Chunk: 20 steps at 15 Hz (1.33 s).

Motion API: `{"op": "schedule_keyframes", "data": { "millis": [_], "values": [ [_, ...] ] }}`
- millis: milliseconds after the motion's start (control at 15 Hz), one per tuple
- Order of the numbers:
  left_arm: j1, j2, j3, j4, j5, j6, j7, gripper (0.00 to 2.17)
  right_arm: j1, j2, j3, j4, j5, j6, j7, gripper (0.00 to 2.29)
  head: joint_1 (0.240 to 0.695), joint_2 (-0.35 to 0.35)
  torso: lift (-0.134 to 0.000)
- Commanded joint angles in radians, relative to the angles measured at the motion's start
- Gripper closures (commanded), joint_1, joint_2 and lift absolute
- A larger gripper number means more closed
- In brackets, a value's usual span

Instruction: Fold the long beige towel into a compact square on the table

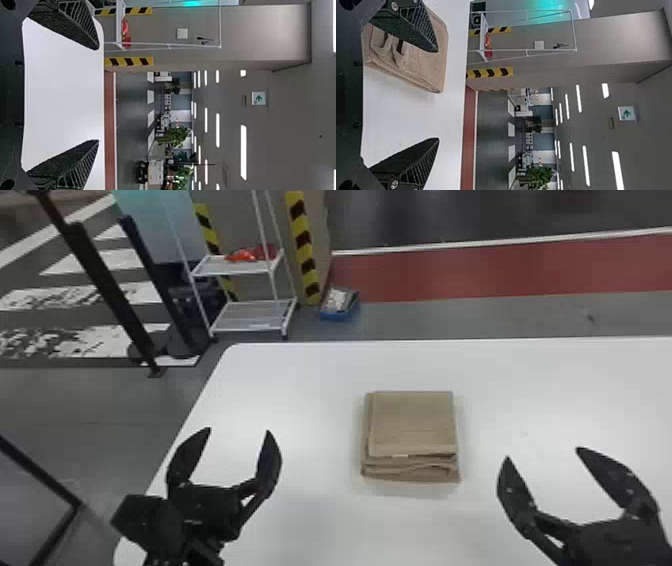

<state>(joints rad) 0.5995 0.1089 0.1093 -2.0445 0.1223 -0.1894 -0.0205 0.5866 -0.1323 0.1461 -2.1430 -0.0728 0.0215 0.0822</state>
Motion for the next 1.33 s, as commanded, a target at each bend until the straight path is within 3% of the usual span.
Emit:
{"op": "schedule_keyframes", "data": {
  "millis": [0, 733, 1267],
  "values": [
    [0.025, 0.000, 0.004, 0.000, 0.005, -0.054, 0.004, 0.03, 0.045, -0.013, -0.023, -0.005, -0.019, -0.053, -0.001, 0.10, 0.695, 0.209, -0.123],
    [0.095, 0.000, 0.009, -0.054, 0.019, -0.112, -0.003, 0.03, 0.134, -0.016, -0.036, -0.017, -0.021, -0.151, -0.064, 0.11, 0.695, 0.188, -0.123],
    [0.097, 0.000, -0.008, -0.048, 0.016, -0.109, -0.006, 0.03, 0.160, -0.015, -0.062, -0.034, -0.054, -0.160, -0.047, 0.11, 0.695, 0.155, -0.123]
  ]
}}
